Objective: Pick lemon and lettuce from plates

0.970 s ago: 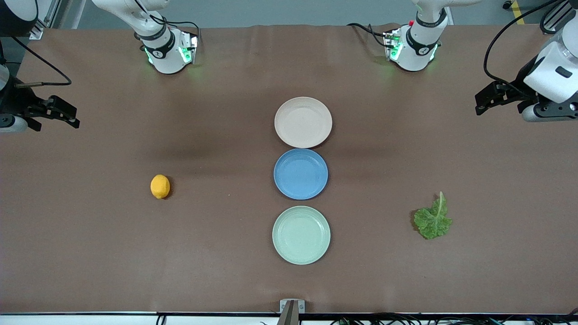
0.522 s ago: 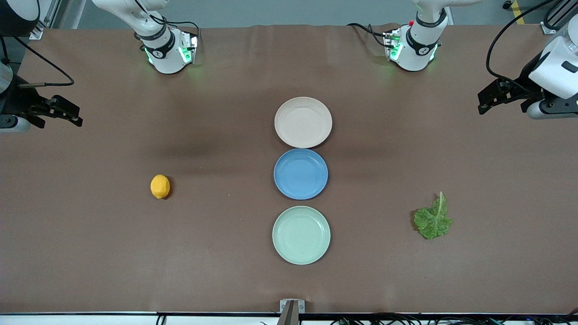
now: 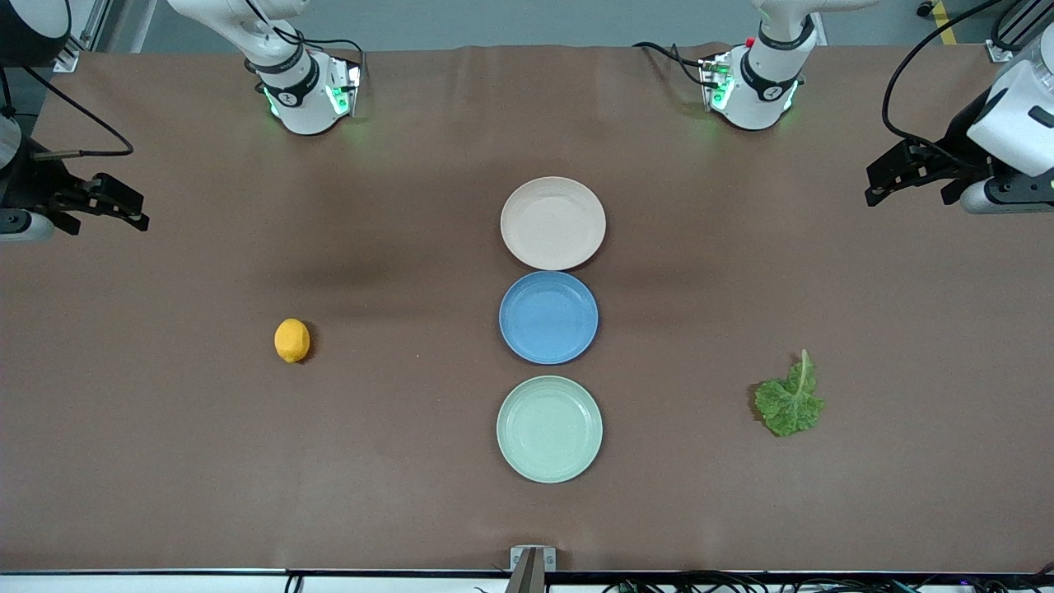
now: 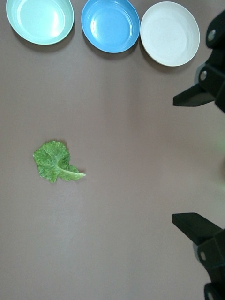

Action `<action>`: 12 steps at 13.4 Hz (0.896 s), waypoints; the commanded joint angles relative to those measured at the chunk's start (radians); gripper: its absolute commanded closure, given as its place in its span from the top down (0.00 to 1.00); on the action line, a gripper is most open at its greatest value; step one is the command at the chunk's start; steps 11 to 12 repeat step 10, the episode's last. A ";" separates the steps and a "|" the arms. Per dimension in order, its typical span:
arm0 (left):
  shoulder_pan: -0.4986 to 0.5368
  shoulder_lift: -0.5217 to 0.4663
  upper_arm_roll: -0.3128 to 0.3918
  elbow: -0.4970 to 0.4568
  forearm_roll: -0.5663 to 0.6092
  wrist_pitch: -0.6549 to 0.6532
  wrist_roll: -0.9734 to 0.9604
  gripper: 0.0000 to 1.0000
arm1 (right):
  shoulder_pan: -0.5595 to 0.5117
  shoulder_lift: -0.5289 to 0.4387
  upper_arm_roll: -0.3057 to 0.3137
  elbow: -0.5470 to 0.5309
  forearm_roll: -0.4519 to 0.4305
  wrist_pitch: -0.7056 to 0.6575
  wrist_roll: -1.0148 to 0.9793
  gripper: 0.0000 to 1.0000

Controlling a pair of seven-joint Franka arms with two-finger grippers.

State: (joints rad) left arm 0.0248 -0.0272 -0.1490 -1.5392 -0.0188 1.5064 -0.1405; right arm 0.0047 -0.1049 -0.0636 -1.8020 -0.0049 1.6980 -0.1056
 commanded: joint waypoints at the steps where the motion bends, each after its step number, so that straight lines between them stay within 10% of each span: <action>1: 0.003 -0.011 0.003 0.010 -0.009 -0.014 0.007 1.00 | 0.003 -0.018 -0.004 -0.014 0.002 0.003 -0.006 1.00; 12: 0.001 -0.007 0.000 0.017 -0.004 -0.029 0.002 1.00 | 0.001 0.004 -0.004 0.001 0.056 0.006 -0.002 1.00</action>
